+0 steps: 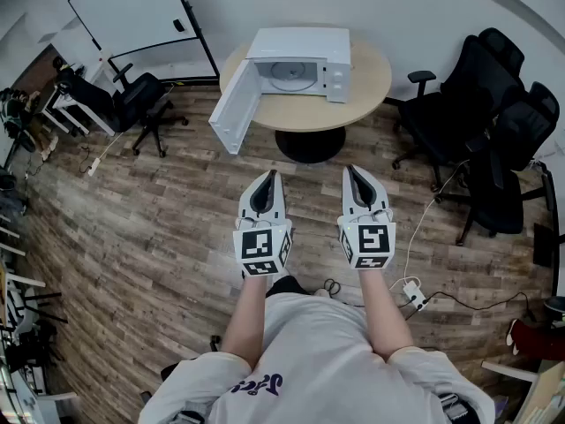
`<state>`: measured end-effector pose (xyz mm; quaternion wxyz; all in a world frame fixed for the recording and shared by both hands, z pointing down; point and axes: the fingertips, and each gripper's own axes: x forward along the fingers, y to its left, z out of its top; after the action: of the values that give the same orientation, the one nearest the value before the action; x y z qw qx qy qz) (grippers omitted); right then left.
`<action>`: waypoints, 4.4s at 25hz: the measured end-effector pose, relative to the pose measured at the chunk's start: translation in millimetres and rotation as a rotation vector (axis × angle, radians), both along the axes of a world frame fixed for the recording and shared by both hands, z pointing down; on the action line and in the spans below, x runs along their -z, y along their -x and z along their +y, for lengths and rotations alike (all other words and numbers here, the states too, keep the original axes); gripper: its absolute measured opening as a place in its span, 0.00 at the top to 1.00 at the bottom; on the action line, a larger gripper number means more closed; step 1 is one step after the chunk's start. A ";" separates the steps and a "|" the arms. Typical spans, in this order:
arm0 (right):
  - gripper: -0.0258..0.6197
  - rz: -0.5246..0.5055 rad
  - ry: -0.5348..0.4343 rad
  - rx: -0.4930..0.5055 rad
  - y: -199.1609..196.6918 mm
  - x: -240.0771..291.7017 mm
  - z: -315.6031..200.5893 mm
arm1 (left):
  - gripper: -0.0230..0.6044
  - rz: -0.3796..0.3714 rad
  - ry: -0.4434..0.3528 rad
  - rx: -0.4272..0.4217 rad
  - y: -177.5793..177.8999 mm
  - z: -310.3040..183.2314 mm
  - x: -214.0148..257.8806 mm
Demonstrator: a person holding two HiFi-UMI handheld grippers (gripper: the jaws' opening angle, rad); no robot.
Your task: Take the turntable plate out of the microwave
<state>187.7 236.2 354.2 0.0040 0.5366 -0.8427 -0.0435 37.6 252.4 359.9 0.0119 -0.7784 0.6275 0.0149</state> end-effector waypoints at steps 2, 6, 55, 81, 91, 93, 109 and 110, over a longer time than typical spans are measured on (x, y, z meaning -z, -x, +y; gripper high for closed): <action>0.94 -0.004 0.000 0.006 -0.8 -0.4 6.4 | 0.94 -0.003 0.008 -0.004 -2.6 6.5 -4.0; 0.94 -0.010 0.001 0.023 3.6 -2.1 6.0 | 0.94 -0.011 0.006 -0.017 -5.9 7.7 -5.4; 0.94 0.020 0.176 -0.103 175.3 -63.2 -329.5 | 0.94 0.092 0.093 -0.314 108.3 -344.0 -47.6; 0.94 -0.023 0.339 -0.088 140.4 -146.9 -470.3 | 0.94 0.192 0.385 -0.291 78.3 -489.9 -172.6; 0.94 -0.034 0.477 -0.068 128.5 -201.0 -507.6 | 0.93 0.395 0.648 -0.291 53.8 -532.5 -265.6; 0.94 -0.055 0.514 -0.071 125.0 -212.6 -512.8 | 0.84 0.451 0.697 -0.296 49.6 -539.6 -284.4; 0.94 -0.100 0.622 -0.091 109.9 -251.9 -548.0 | 0.63 1.028 0.836 -0.112 45.5 -603.8 -377.1; 0.94 -0.102 0.623 -0.092 109.3 -252.7 -549.6 | 0.64 1.103 0.840 -0.090 47.5 -607.2 -381.6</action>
<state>78.4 -313.4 606.9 0.1278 0.5485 -0.7895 0.2439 -9.9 -354.8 741.5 -0.6115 -0.6211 0.4616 0.1647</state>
